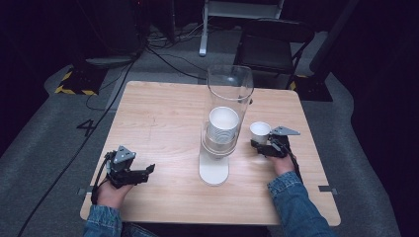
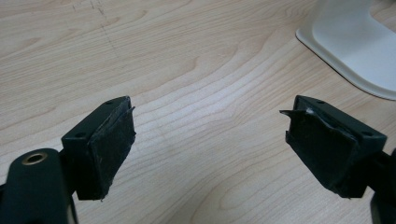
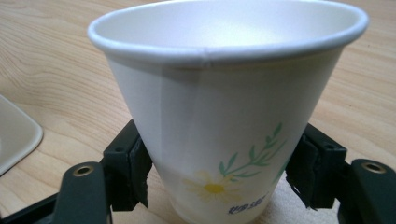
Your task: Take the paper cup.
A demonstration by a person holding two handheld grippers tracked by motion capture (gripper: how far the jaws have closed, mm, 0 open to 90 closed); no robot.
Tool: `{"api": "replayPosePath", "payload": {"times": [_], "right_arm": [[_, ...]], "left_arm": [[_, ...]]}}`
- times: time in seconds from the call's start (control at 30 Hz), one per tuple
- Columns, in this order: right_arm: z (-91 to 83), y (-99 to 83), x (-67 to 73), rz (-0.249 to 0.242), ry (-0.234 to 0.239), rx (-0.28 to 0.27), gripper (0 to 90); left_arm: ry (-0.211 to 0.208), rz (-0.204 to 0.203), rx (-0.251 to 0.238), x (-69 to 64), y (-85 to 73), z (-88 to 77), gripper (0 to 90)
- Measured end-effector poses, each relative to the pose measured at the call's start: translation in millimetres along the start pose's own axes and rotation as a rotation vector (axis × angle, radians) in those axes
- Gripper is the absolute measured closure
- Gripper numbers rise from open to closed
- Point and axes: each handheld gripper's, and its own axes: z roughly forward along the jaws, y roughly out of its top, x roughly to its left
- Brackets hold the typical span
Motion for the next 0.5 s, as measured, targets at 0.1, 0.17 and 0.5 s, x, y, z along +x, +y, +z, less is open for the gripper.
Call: {"api": "replayPosePath", "payload": {"times": [0.1,0.17,0.5], "right_arm": [[0.4,-0.7,0.1,0.002,0.0,0.009,31.2],[0.3,-0.8,0.1,0.004,0.001,0.014,31.2],[0.9,-3.0,0.2,0.011,-0.001,0.051,30.1]], "left_arm": [[-0.006,0.004,0.001,0.1,0.6,1.1,15.5],[-0.006,0.002,0.003,-0.5,1.1,2.1,15.5],[-0.016,0.007,0.009,-0.9,2.7,5.1,15.4]]}}
